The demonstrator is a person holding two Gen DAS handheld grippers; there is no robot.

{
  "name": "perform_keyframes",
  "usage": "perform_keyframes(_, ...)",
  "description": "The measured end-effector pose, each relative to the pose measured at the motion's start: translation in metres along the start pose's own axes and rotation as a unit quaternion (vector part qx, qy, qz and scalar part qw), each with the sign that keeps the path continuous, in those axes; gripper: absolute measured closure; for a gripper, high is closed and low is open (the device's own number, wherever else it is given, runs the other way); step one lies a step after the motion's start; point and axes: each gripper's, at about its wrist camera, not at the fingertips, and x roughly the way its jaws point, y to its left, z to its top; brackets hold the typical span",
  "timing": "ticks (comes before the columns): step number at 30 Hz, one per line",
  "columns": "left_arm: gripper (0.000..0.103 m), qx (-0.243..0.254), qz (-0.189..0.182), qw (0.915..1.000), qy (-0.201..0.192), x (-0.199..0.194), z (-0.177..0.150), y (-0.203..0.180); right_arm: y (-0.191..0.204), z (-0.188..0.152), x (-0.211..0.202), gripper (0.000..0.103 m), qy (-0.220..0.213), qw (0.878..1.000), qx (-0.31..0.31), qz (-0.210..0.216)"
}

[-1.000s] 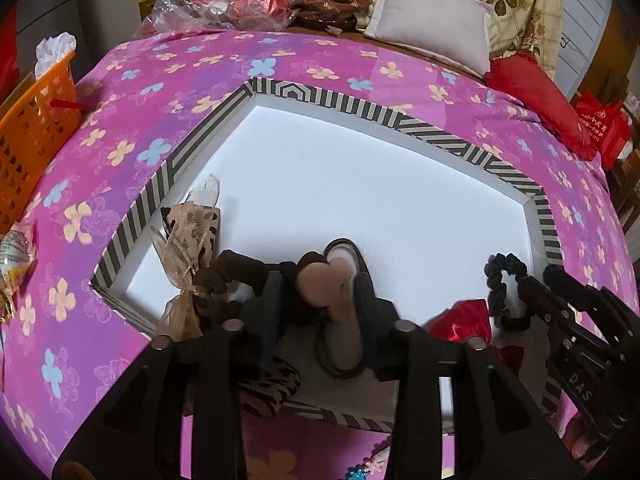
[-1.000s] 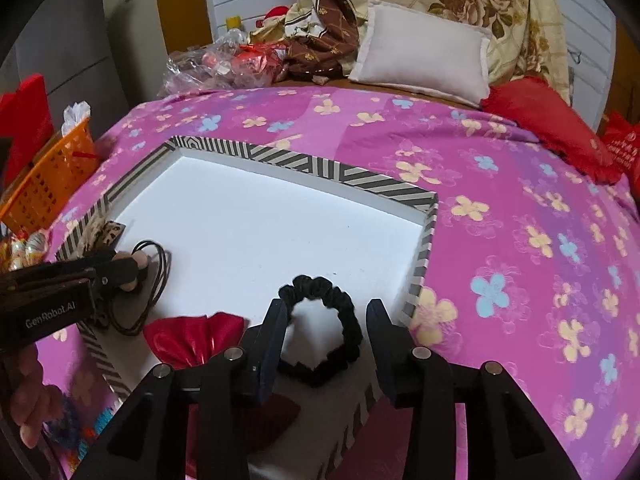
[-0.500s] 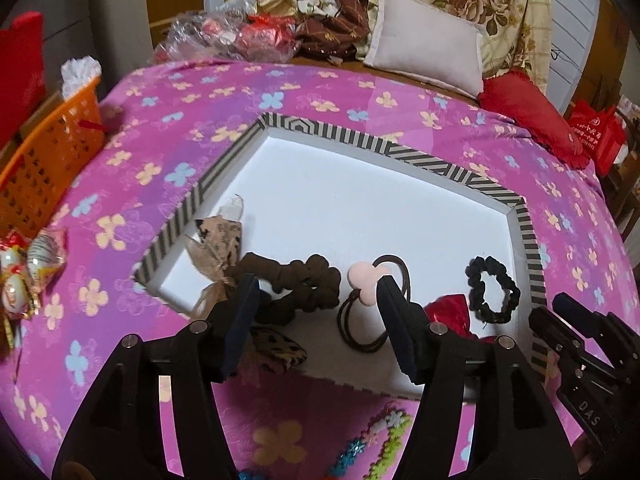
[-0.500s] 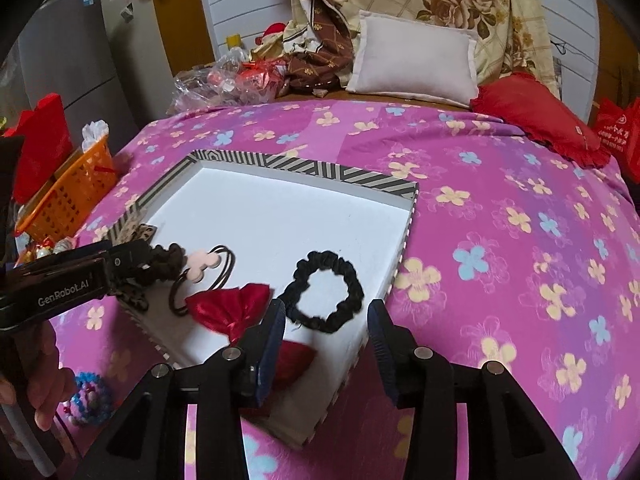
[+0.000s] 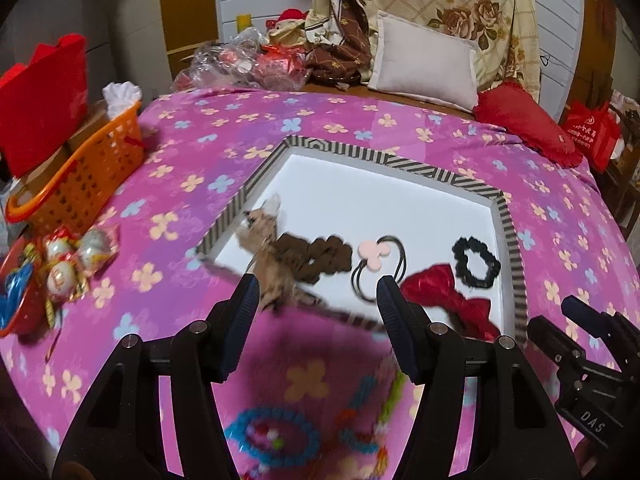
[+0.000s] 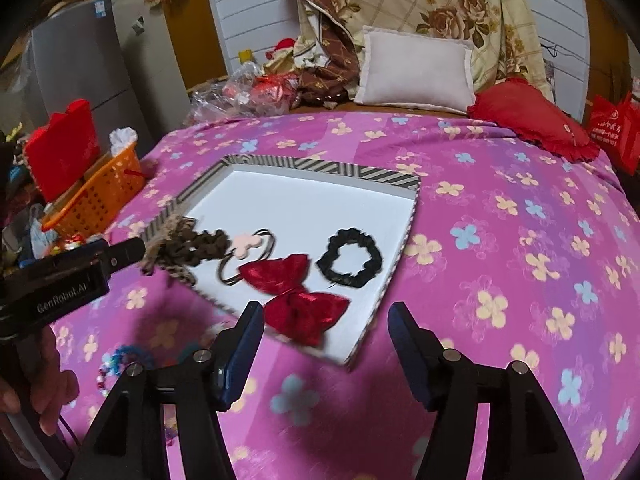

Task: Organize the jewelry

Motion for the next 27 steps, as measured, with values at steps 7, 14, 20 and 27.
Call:
perform_keyframes(7,0.042,0.000,0.019,0.9998,-0.002,-0.025,-0.031,0.013,0.020,-0.022,-0.014,0.037,0.002,1.000,-0.014,0.011)
perform_keyframes(14,0.042,-0.003,0.027,0.9996,0.002,-0.039,-0.057,0.024,0.033,-0.038,-0.021,0.037,0.009,1.000,-0.020,0.018)
perform_keyframes(20,0.042,-0.003,0.039,0.9993,-0.001,-0.048,-0.071,0.027,0.044,-0.050,-0.025,0.037,0.011,0.999,-0.023,0.024)
perform_keyframes(27,0.042,-0.011,0.051,0.9986,-0.006,-0.053,-0.084,0.033,0.056,-0.061,-0.027,0.037,0.011,0.999,-0.032,0.031)
